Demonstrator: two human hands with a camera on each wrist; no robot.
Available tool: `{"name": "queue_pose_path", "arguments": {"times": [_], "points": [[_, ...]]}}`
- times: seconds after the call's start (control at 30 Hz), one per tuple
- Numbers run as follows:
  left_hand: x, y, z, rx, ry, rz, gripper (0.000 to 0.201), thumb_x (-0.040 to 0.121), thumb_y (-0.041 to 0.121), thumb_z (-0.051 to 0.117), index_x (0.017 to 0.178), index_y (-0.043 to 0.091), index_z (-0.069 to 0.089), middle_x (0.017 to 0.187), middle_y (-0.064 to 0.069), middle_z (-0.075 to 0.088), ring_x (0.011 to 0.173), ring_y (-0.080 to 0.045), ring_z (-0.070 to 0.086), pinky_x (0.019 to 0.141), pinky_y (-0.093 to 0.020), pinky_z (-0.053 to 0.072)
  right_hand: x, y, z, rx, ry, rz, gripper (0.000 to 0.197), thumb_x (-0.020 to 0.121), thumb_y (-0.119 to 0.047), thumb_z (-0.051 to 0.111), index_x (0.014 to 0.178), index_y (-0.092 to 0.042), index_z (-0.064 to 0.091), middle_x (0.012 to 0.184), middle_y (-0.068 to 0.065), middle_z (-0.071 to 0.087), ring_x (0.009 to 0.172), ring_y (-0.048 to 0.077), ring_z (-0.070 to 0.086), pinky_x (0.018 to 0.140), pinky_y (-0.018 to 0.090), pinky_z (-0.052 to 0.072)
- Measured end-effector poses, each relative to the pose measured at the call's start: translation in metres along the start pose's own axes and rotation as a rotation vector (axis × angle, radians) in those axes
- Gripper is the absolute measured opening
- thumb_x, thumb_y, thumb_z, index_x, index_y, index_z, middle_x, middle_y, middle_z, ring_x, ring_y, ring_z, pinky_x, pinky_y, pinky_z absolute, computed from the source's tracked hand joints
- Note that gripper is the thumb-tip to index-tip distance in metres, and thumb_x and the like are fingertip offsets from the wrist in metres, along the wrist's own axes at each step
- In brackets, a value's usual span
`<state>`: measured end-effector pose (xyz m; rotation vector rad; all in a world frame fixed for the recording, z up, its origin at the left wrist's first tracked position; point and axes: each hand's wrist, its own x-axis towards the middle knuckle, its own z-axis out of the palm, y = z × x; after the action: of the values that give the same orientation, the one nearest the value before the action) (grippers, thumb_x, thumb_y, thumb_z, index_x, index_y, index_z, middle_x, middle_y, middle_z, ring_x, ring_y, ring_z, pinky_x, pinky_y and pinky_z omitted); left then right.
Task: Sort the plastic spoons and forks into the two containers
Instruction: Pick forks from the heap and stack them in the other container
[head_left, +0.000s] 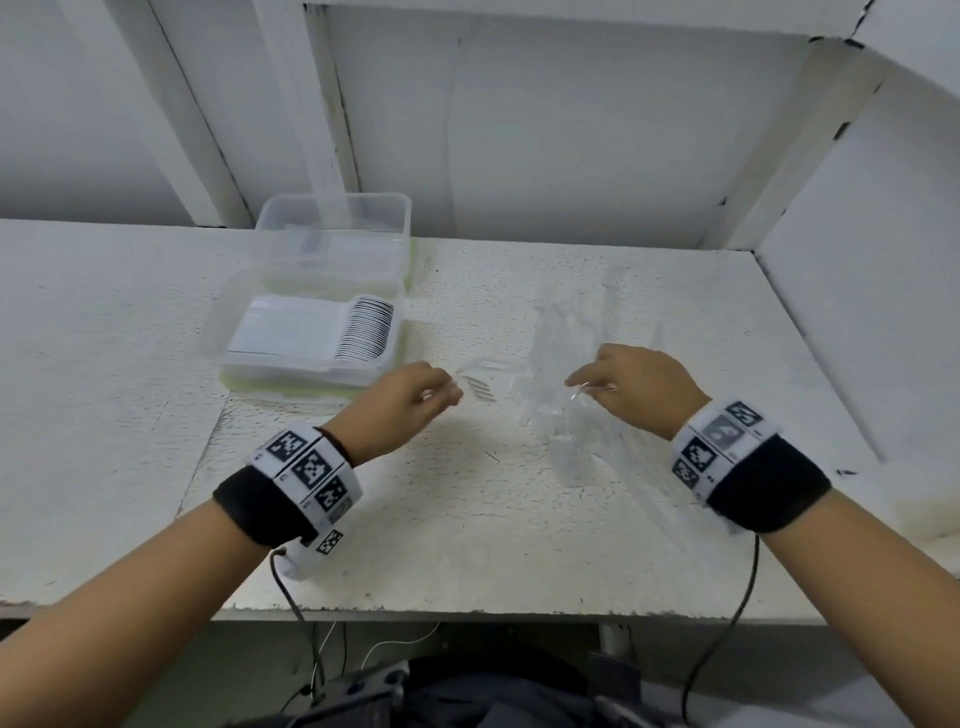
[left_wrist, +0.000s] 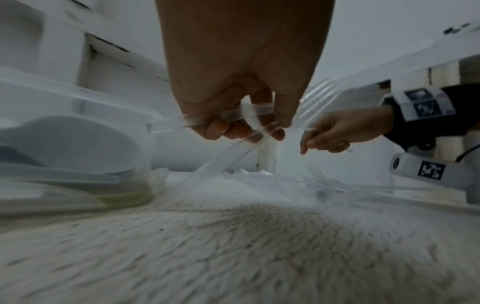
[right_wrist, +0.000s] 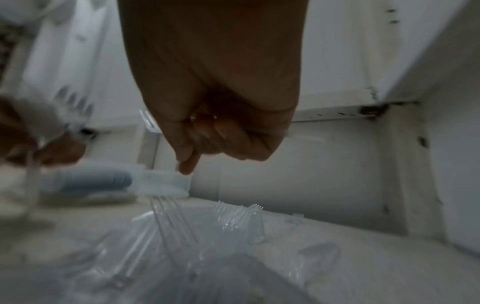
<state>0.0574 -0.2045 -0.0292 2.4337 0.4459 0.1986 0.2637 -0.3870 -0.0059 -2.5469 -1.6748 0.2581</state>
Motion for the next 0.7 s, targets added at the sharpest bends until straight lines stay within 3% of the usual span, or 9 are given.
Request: {"name": "queue_pose_path", "arguments": {"times": [0.07, 0.17, 0.27, 0.33, 0.43, 0.57, 0.63, 0.7], "points": [[-0.004, -0.005, -0.002, -0.011, 0.067, -0.026, 0.022, 0.097, 0.022, 0.048, 0.079, 0.016, 0.059, 0.072, 0.012, 0.05, 0.069, -0.007, 0.048, 0.063, -0.017, 0.034, 0.01, -0.008, 0.004, -0.202, -0.125, -0.162, 0.032, 0.096, -0.028, 0.047, 0.126, -0.034, 0.057, 0.12, -0.002, 0.049, 0.083, 0.018, 0.058, 0.056, 0.022, 0.034], [-0.008, -0.011, -0.004, 0.002, 0.155, -0.059, 0.03, 0.098, 0.02, 0.045, 0.069, 0.022, 0.05, 0.066, 0.015, 0.051, 0.071, -0.018, 0.05, 0.066, -0.032, 0.037, 0.02, -0.018, 0.006, -0.371, -0.233, -0.299, 0.032, 0.095, -0.026, 0.048, 0.125, -0.031, 0.058, 0.135, -0.004, 0.04, 0.077, 0.02, 0.055, 0.052, 0.023, 0.03], [-0.013, -0.005, -0.009, -0.082, 0.152, -0.132, 0.027, 0.1, 0.021, 0.037, 0.077, 0.017, 0.048, 0.069, 0.011, 0.053, 0.067, -0.006, 0.049, 0.063, -0.022, 0.038, 0.027, -0.02, 0.005, -0.424, -0.245, -0.382, 0.028, 0.096, -0.026, 0.047, 0.121, -0.024, 0.06, 0.128, -0.005, 0.047, 0.077, 0.018, 0.053, 0.063, 0.024, 0.033], [-0.016, -0.001, -0.011, -0.154, 0.138, -0.171, 0.026, 0.101, 0.025, 0.033, 0.079, 0.019, 0.045, 0.068, 0.006, 0.057, 0.063, -0.005, 0.051, 0.062, -0.016, 0.038, 0.028, -0.018, 0.004, -0.369, -0.226, -0.415, 0.029, 0.095, -0.032, 0.049, 0.12, -0.024, 0.062, 0.13, -0.008, 0.048, 0.086, 0.015, 0.057, 0.066, 0.023, 0.032], [-0.016, 0.001, -0.01, -0.252, 0.176, -0.196, 0.025, 0.101, 0.027, 0.032, 0.082, 0.014, 0.043, 0.061, 0.0, 0.053, 0.055, -0.013, 0.05, 0.06, -0.024, 0.043, 0.029, -0.012, 0.005, -0.248, -0.158, -0.425, 0.029, 0.093, -0.033, 0.053, 0.119, -0.026, 0.064, 0.133, -0.01, 0.051, 0.095, 0.015, 0.063, 0.065, 0.02, 0.034], [-0.008, 0.004, -0.007, -0.374, 0.258, -0.248, 0.032, 0.1, 0.029, 0.036, 0.092, -0.001, 0.044, 0.063, 0.002, 0.039, 0.054, -0.014, 0.037, 0.053, -0.028, 0.037, 0.02, -0.005, 0.0, -0.026, 0.074, -0.411, 0.022, 0.084, -0.025, 0.06, 0.101, -0.022, 0.073, 0.102, -0.004, 0.07, 0.074, 0.019, 0.066, 0.053, 0.013, 0.033], [-0.003, 0.009, -0.007, -0.34, 0.267, -0.25, 0.033, 0.098, 0.033, 0.04, 0.091, 0.001, 0.044, 0.065, 0.001, 0.041, 0.055, -0.015, 0.04, 0.053, -0.031, 0.04, 0.012, 0.0, -0.004, 0.039, 0.215, -0.344, 0.024, 0.083, -0.022, 0.055, 0.095, -0.016, 0.074, 0.089, -0.001, 0.073, 0.068, 0.022, 0.059, 0.054, 0.022, 0.037], [0.002, 0.02, -0.004, -0.333, 0.234, -0.241, 0.024, 0.097, 0.032, 0.045, 0.089, 0.009, 0.044, 0.063, 0.001, 0.045, 0.05, -0.014, 0.045, 0.047, -0.028, 0.042, 0.003, 0.005, -0.007, 0.094, 0.271, -0.212, 0.028, 0.091, -0.025, 0.048, 0.092, -0.01, 0.071, 0.083, 0.003, 0.071, 0.071, 0.025, 0.056, 0.06, 0.031, 0.042]]}}
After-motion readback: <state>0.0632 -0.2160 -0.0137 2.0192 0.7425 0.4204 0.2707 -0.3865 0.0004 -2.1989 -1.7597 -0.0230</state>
